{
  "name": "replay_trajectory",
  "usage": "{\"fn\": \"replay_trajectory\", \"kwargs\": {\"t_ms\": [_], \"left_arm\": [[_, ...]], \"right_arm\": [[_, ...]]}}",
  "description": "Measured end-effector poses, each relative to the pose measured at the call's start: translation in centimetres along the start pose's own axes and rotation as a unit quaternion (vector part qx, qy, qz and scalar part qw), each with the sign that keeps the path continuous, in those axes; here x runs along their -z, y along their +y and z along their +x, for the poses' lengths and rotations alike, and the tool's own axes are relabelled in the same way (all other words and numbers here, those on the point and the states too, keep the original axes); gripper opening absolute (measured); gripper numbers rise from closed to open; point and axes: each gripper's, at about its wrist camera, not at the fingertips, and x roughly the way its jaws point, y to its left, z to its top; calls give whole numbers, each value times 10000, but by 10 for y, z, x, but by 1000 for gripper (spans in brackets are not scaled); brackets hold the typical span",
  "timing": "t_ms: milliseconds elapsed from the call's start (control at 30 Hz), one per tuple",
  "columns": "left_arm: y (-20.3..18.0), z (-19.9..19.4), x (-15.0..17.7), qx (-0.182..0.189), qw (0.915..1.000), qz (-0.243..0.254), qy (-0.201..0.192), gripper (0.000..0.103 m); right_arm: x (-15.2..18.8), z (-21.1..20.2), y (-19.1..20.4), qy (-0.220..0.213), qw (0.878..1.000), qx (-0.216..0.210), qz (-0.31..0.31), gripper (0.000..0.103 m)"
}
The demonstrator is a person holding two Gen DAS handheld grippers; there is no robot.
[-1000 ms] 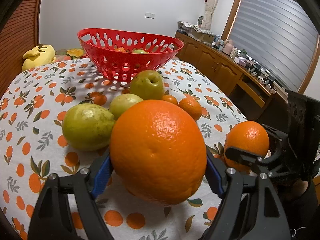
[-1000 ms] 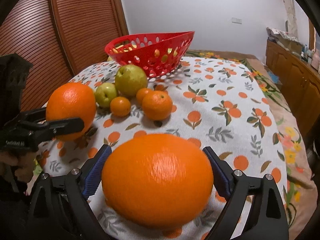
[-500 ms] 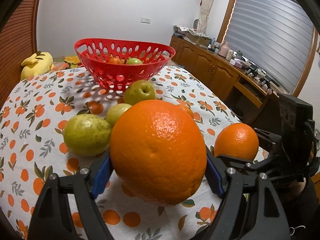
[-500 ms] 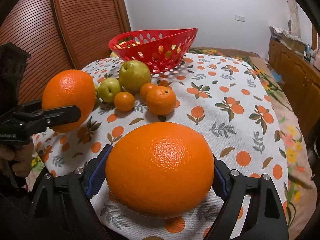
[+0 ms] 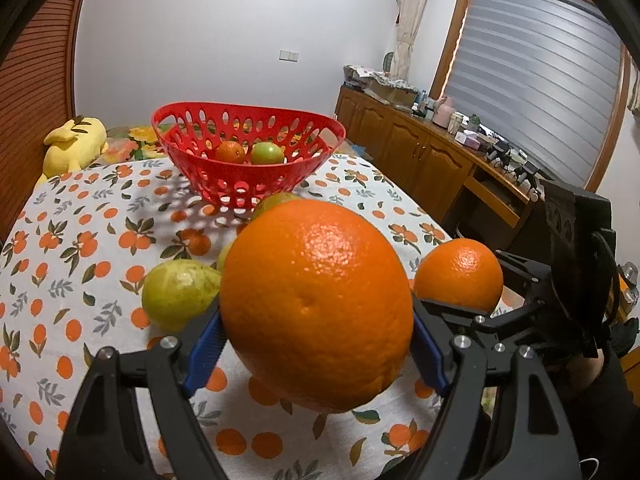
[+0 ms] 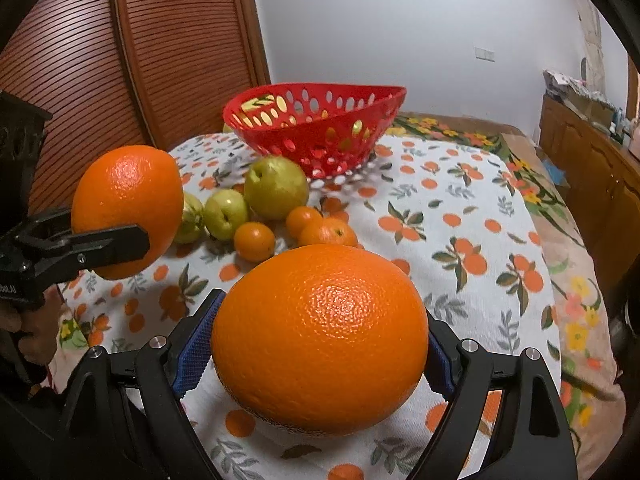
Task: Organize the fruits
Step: 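Lift both large oranges and carry them over the red basket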
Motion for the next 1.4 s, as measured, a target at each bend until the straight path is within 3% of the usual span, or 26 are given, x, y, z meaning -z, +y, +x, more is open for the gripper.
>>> {"fn": "replay_trajectory", "kwargs": {"t_ms": [467, 833, 1400], "left_arm": [[7, -21, -24, 12, 9995, -52, -311, 80], [26, -27, -60, -134, 9984, -1, -554, 80], [57, 6, -107, -247, 9983, 1, -532, 80]], "right_arm": [[-39, -9, 5, -316, 9993, -98, -167, 88], [-88, -4, 1, -582, 9976, -190, -310, 88], [-158, 60, -1, -339, 9964, -353, -694, 88]]}}
